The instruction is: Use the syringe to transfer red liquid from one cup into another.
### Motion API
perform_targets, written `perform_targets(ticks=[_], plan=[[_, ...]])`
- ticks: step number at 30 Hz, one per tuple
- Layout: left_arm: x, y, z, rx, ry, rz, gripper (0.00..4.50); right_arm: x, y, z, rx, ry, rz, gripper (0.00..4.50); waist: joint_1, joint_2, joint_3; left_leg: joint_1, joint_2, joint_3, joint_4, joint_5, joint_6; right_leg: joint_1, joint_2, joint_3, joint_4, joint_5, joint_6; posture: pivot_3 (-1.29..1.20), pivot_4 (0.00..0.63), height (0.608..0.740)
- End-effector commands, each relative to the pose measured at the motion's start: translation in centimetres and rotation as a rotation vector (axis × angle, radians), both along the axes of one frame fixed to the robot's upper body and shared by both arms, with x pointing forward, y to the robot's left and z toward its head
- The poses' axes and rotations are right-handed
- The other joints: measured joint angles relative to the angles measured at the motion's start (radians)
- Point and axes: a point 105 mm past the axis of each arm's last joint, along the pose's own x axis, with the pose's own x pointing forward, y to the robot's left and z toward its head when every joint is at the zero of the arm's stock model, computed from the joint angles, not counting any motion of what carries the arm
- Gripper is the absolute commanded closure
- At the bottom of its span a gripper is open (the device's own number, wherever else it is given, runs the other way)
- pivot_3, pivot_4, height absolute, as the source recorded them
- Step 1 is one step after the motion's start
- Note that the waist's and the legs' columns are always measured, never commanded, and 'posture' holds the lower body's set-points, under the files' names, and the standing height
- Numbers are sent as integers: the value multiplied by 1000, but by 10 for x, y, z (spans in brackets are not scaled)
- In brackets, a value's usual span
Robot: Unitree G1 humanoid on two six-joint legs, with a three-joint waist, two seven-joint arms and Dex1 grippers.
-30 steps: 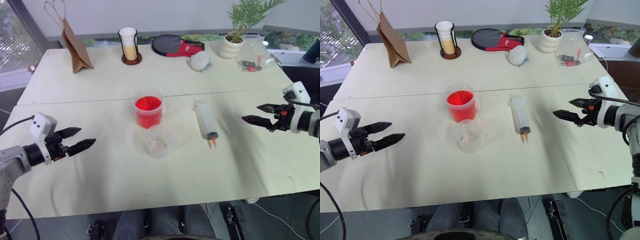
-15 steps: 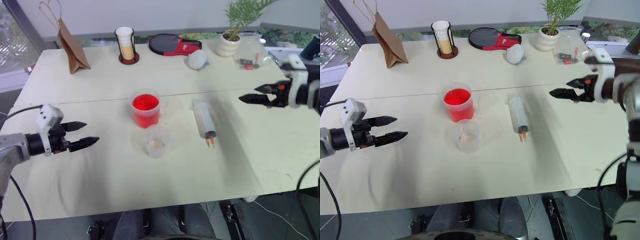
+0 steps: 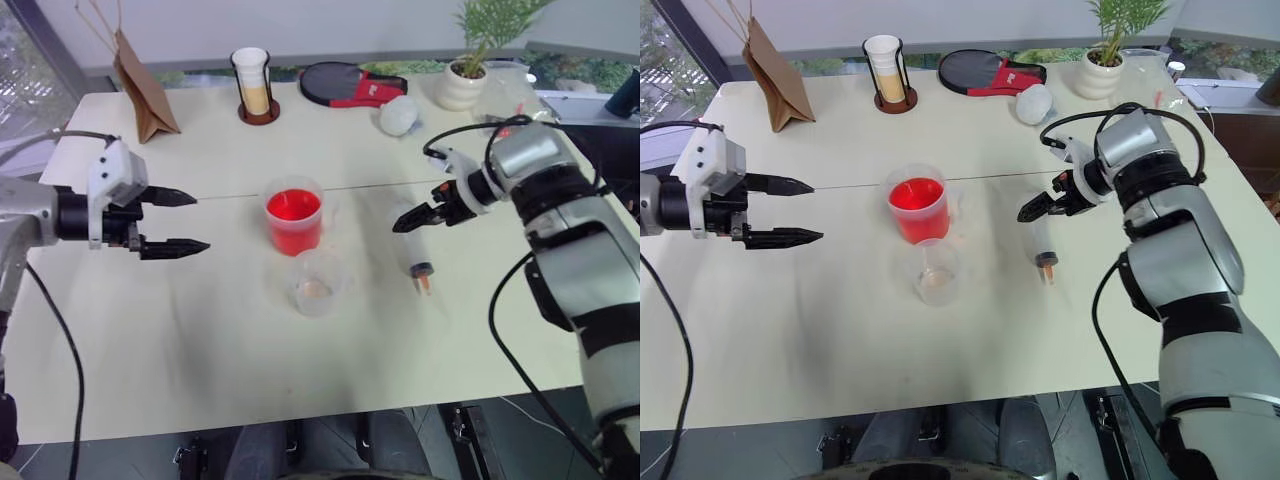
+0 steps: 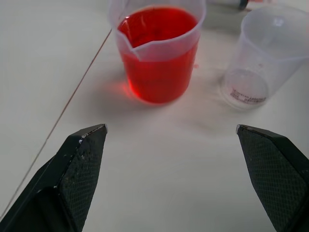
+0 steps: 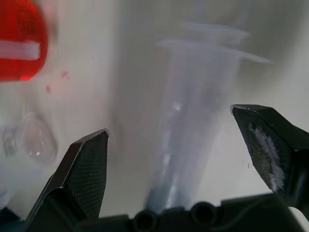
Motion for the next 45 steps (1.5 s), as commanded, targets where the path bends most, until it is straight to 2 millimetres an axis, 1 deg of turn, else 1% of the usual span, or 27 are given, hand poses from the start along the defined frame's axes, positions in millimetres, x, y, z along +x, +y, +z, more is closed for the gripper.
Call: perform_targets(ticks=[1, 2, 5, 7, 8, 9, 10, 11, 13, 15, 17, 18, 20, 21, 22, 23, 25, 28, 29, 30, 31, 34, 36, 38, 41, 43, 45], plan=[[-3, -7, 2, 1, -32, -19, 68, 5, 1, 2, -40, -13, -18, 0, 0, 0, 0, 0, 0, 0, 0, 0, 0, 0, 0, 0, 1, 0, 0, 0, 150, 740], [-3, -8, 0, -5, -32, -17, 68, 6, 0, -4, -74, -13, -15, 0, -1, 0, 0, 0, 0, -1, 0, 0, 0, 0, 0, 0, 1, 0, 0, 0, 150, 740], [-4, -9, -3, -25, -37, -6, 0, 9, -4, -17, -162, -20, -14, 882, -2, 0, 0, 1, 0, -1, 1, 0, 0, 0, 1, 0, 2, 0, 0, 0, 150, 740], [-3, -9, -4, -40, -43, 5, 0, 11, -6, -22, -195, -29, -14, 1859, -4, 0, 0, 1, 1, -1, 1, 1, -1, 1, 1, 0, 2, 0, 0, 0, 150, 740], [-2, -9, -5, -46, -50, 14, 0, 11, -6, -25, -205, -31, -15, 2498, -4, 0, 0, 2, 1, -1, 1, 1, -1, 1, 1, 0, 2, 0, 0, 0, 150, 740], [0, -9, -6, -47, -54, 22, 0, 12, -6, -26, -213, -35, -16, 2873, -4, -2, -1, 2, 1, -1, 1, 1, -1, 1, 1, 0, 2, 0, 0, 0, 150, 740], [1, -9, -8, -46, -55, 27, 0, 12, -7, -27, -212, -35, -18, 3125, -6, -3, -2, 3, 1, -1, 1, 1, -1, 2, 2, 0, 2, 0, 0, 0, 150, 740], [1, -8, -9, -45, -55, 31, 0, 12, -6, -27, -203, -33, -25, 3130, -7, -3, -2, 3, 1, -1, 2, 1, -1, 3, 2, 0, 2, 0, 0, 0, 150, 740], [2, -6, -10, -49, -54, 45, 0, 15, -5, -16, -152, -62, -44, 3130, -8, -3, -2, 3, 1, -2, 4, 1, -1, 4, 2, 0, 2, 0, 0, 0, 150, 740], [4, 1, -9, -55, -61, 75, 0, 25, 5, 18, -38, -173, -62, 3130, -8, -2, -1, 3, 1, -2, 5, 1, -1, 4, 2, 0, 3, 0, 0, 0, 150, 740], [6, 10, -8, -57, -63, 104, 0, 37, 20, 74, 88, -388, 17, 3130, -11, 0, 1, 3, 1, -2, 6, 1, -1, 4, 2, 0, 3, 0, 0, 0, 150, 740], [8, 14, -6, -62, -66, 117, 0, 41, 32, 111, 174, -560, 90, 3130, -14, 3, 3, 2, 2, -2, 7, 1, -1, 4, 2, 0, 3, 0, 0, 0, 150, 740], [13, 22, 1, -78, -80, 140, 0, 36, 47, 174, 313, -854, 217, 3130, -21, 4, 4, 2, 2, -2, 7, 1, -1, 3, 2, 0, 3, 0, 0, 0, 150, 740], [15, 24, 5, -89, -88, 148, 0, 30, 52, 195, 356, -958, 274, 3130, -23, 4, 4, 2, 2, -2, 6, 1, -1, 2, 2, 0, 4, 0, 1, 0, 150, 740], [19, 27, 11, -101, -98, 154, 0, 18, 60, 216, 461, -1042, 356, 3130, -24, 3, 3, 2, 2, -3, 5, 1, -1, 2, 2, -1, 4, 0, 1, 0, 150, 740], [22, 30, 16, -113, -107, 161, 0, 7, 68, 228, 556, -1085, 424, 3130, -24, 2, 3, 2, 2, -4, 3, 1, -1, 2, 2, -2, 4, 0, 1, 0, 150, 740], [29, 34, 23, -125, -118, 169, 0, -9, 83, 238, 699, -1133, 503, 3130, -24, -1, 1, 3, 2, -4, 1, 1, -2, 3, 3, -4, 3, 0, 1, 0, 150, 740], [39, 33, 29, -97, -127, 156, 0, -24, 108, 216, 776, -1199, 603, 3130, -24, -8, -3, 7, 2, -4, 1, 1, -2, 7, 2, -4, 4, 0, 2, 0, 150, 740], [42, 31, 31, -90, -126, 147, 0, -26, 115, 204, 797, -1200, 607, 3130, -24, -9, -4, 9, 2, -4, 1, 1, -2, 9, 2, -4, 3, 0, 2, 0, 150, 740], [44, 31, 32, -87, -126, 140, 0, -28, 120, 197, 812, -1202, 602, 3130, -24, -8, -3, 9, 2, -4, 1, 1, -2, 10, 2, -4, 3, 0, 2, 0, 150, 740], [46, 30, 35, -86, -129, 133, 0, -30, 129, 185, 827, -1200, 604, 3130, -23, -8, -3, 9, 2, -3, 1, 1, -2, 9, 2, -4, 3, 0, 2, 0, 150, 740], [55, 25, 44, -87, -144, 115, 0, -29, 148, 151, 846, -1196, 599, 3130, -19, -9, -3, 8, 2, -4, 2, 2, -2, 8, 2, -4, 4, 0, 2, 0, 150, 740], [58, 21, 48, -86, -146, 98, 0, -26, 157, 133, 818, -1206, 604, 3130, -21, -9, -3, 7, 1, -4, 2, 2, -2, 7, 2, -4, 4, 0, 2, 0, 150, 740], [59, 16, 50, -78, -146, 76, 0, -23, 164, 124, 804, -1216, 600, 3130, -25, -8, -3, 7, 1, -4, 2, 2, -2, 7, 2, -4, 4, 0, 2, 0, 150, 740], [58, 8, 56, -80, -156, 46, 0, -22, 170, 121, 821, -1210, 589, 3130, -27, -8, -3, 7, 2, -5, 2, 2, -2, 7, 2, -4, 4, 0, 2, 0, 150, 740], [58, 1, 66, -109, -183, 24, 0, -24, 174, 114, 815, -1205, 602, 3130, -26, -8, -3, 7, 2, -5, 2, 2, -3, 6, 2, -4, 4, 0, 2, 0, 150, 740], [58, -8, 82, -169, -211, -2, 0, -23, 177, 105, 796, -1197, 611, 3130, -24, -9, -3, 7, 2, -5, 2, 2, -3, 6, 2, -4, 5, 0, 2, 0, 150, 740]])
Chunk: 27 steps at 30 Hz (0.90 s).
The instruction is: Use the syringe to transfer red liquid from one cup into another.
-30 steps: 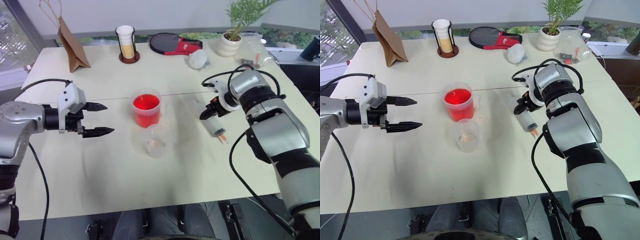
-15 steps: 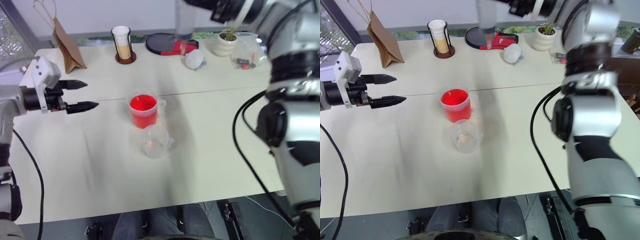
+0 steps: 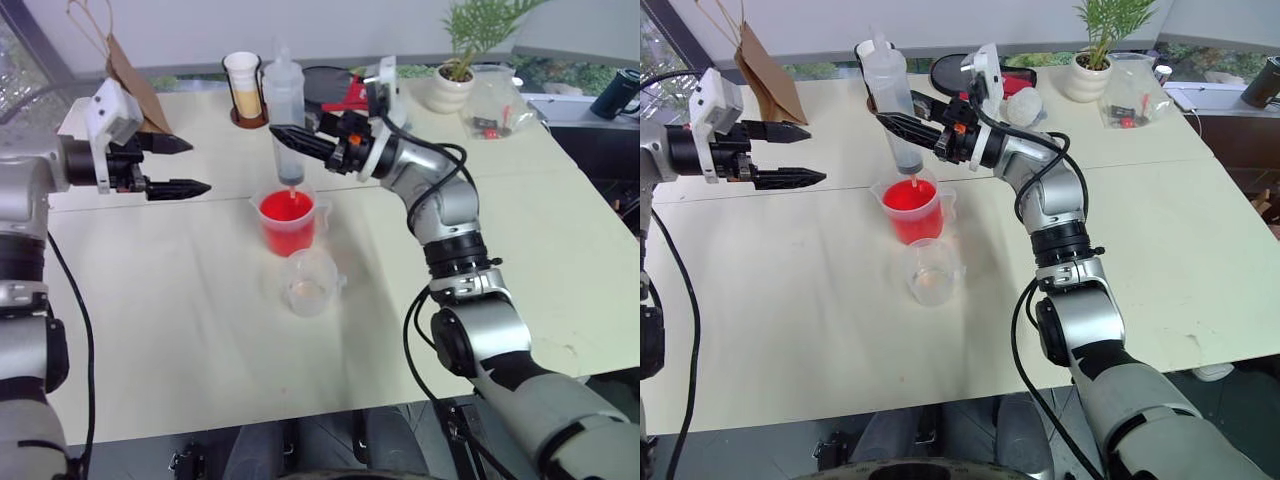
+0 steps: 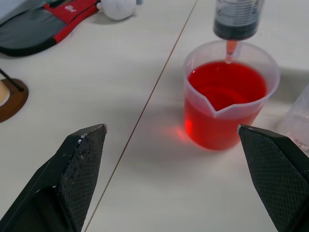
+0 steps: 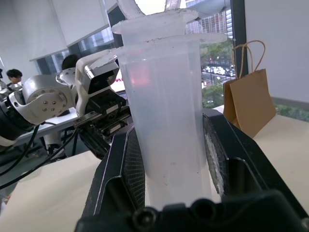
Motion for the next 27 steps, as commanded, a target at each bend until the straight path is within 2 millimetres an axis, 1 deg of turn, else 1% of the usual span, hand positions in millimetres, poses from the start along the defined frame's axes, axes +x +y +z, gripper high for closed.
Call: perform_targets(ticks=[1, 3, 4, 6, 9, 13, 18, 24, 25, 27], plan=[[-4, -19, 52, -110, -131, -74, 0, -3, 9, -7, -17, -32, 10, 3130, 2, 0, 0, 0, 0, 0, 0, 0, 0, 0, 0, 0, 0, 0, 0, 0, 150, 740], [-7, -33, 71, -159, -160, -139, 0, 0, 11, -16, -35, -22, 5, 3130, 3, -1, 0, -1, 0, -1, 2, 0, 0, 1, 0, 0, 0, 0, 0, 0, 150, 740], [-6, -42, 77, -152, -182, -165, 0, 2, 11, -20, -41, -15, 0, 3130, 1, -1, 0, -1, 0, -2, 3, 0, 0, 1, 0, 0, 0, 0, 0, 0, 150, 740], [-4, -51, 81, -137, -208, -187, 0, 5, 12, -23, -44, -7, -4, 3130, 0, -1, 0, -1, -1, -1, 4, 0, 0, 1, 0, 0, 0, 0, 0, 0, 150, 740], [5, -61, 87, -152, -262, -190, 0, 5, 14, -25, -43, -4, 1, 3130, -1, -1, 0, -1, 0, -1, 4, 0, 0, 1, 0, 0, 1, 0, 0, 0, 150, 740], [13, -66, 89, -180, -278, -188, 0, 4, 17, -26, -41, -7, 8, 3130, -2, -1, 0, -1, 0, -1, 5, 0, 0, 1, 1, 0, 1, 0, 0, 0, 150, 740], [25, -70, 85, -201, -304, -168, 0, 1, 18, -26, -41, -10, 18, 3130, 0, -1, 0, -1, 0, -1, 5, 0, 0, 1, 1, 0, 2, 0, 0, 0, 150, 740], [33, -78, 83, -244, -310, -172, 0, -3, 22, -28, -41, -8, 33, 3130, 2, -1, 0, -3, 0, -2, 8, 0, 0, 1, 1, 0, 2, 0, 0, 0, 150, 740], [34, -80, 82, -247, -309, -174, 252, -3, 23, -28, -42, -6, 33, 3130, 1, -1, 0, -3, 0, -2, 8, 0, 0, 1, 1, 0, 2, 0, 0, 0, 150, 740], [35, -83, 79, -248, -304, -183, 917, -3, 24, -30, -44, -3, 31, 3130, 1, -1, 0, -3, 0, -2, 8, 0, 0, 1, 1, 0, 2, 0, 0, 0, 150, 740]])
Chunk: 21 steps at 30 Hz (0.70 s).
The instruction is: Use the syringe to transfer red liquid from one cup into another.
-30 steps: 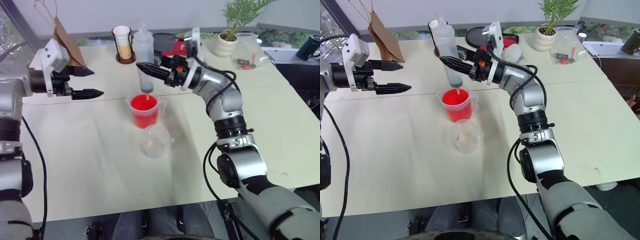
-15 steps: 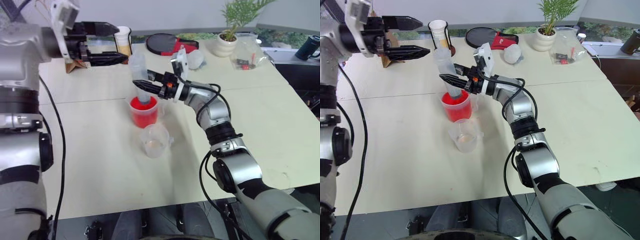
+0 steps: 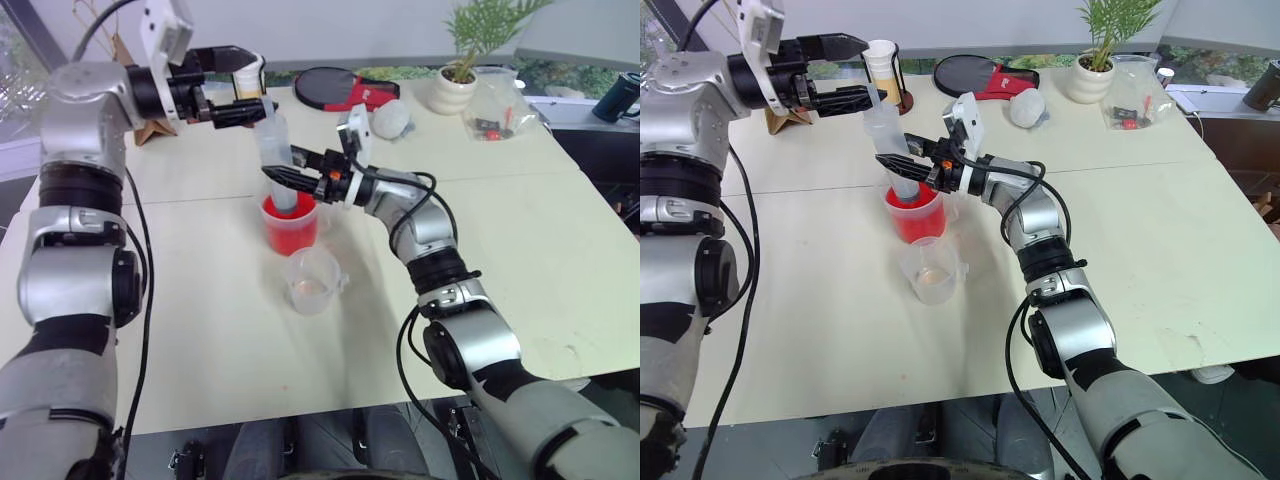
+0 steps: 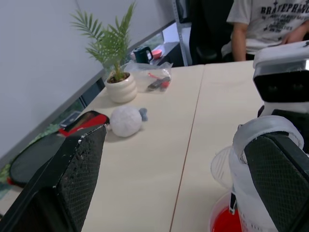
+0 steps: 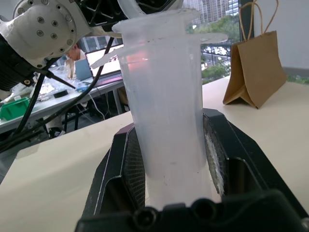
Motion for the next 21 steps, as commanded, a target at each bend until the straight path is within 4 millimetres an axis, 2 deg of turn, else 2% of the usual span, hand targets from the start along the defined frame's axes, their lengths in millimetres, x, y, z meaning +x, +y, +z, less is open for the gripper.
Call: perform_targets(ticks=[1, 7, 21], plan=[[-2, -2, 17, -18, -67, -3, 1376, -11, 10, 18, 24, -75, 46, 3130, 0, 0, 0, 0, 0, 0, 0, 0, 0, 0, 0, 0, 0, 0, 0, 0, 150, 740], [-5, -5, 22, -41, -66, -25, 4382, -9, 11, 10, 15, -61, 33, 3130, -2, 0, 0, 0, 0, 0, 0, 0, 0, 0, 0, 0, 0, 0, 0, 0, 150, 740], [-8, 0, 64, -108, -163, 2, 4382, -11, 20, -12, -4, -18, 38, 3130, -2, 0, 0, -1, 0, 0, 1, 0, 0, -1, 0, 0, 0, 0, 0, 0, 150, 740]])
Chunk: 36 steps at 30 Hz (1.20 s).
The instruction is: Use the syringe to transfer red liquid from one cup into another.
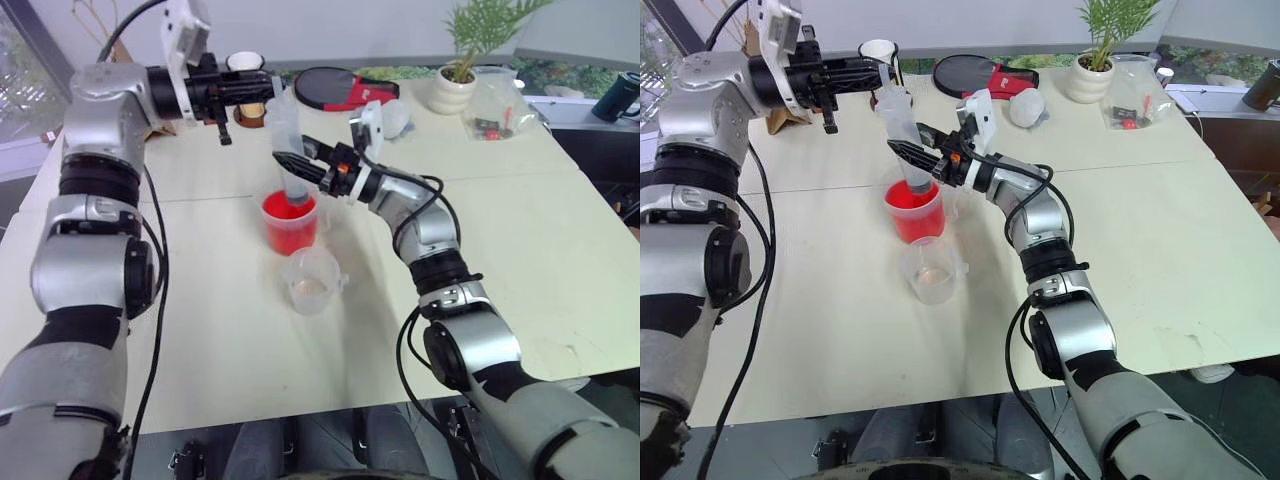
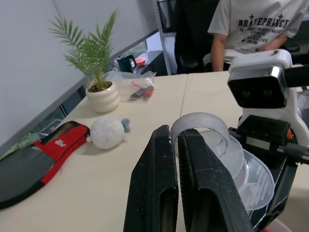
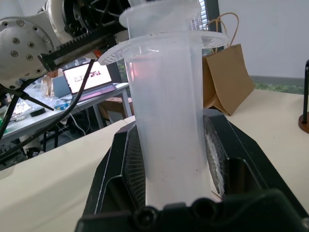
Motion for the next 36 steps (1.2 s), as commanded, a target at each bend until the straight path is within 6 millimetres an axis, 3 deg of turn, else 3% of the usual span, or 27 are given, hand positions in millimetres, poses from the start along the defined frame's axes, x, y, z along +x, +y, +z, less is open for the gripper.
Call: perform_targets(ticks=[1, 13, 16, 21, 28, 36], plan=[[-10, 13, 60, -105, -178, 65, 4382, -19, 26, -16, -62, -16, 127, 3130, 0, 0, 0, 0, 0, 0, 0, 0, 0, 0, 0, 0, 0, 0, 0, 0, 150, 740], [-11, 14, 60, -100, -168, 49, 4382, -20, 29, -16, -45, -18, 117, 3130, 0, 0, 0, 0, 0, 0, 0, 0, 0, 0, 0, 0, 0, 0, 0, 0, 150, 740], [-11, 17, 48, -61, -128, 36, 3443, -19, 26, -3, -14, -40, 104, 3130, -1, 0, 0, 0, 0, 0, 0, 0, 0, 0, 0, 0, 0, 0, 0, 0, 150, 740], [-11, 29, 27, -2, -45, 37, 930, -18, 17, 24, 42, -88, 74, 3130, -2, 0, 0, 0, 0, 0, 0, 0, 0, -1, 0, 0, 1, 0, 0, 0, 150, 740], [-26, 67, -13, 75, 140, 35, 930, -15, 5, 51, 94, -128, 34, 3130, -2, 1, 1, -1, 0, 0, 1, 0, 0, -1, 0, 0, 2, 0, 0, 0, 150, 740], [-31, 85, -14, -5, 169, 97, 930, -13, -3, 60, 108, -130, 14, 3130, 1, -1, 2, -2, -1, -4, 4, 0, 0, -3, -1, 0, 10, 0, 0, 0, 150, 740]])
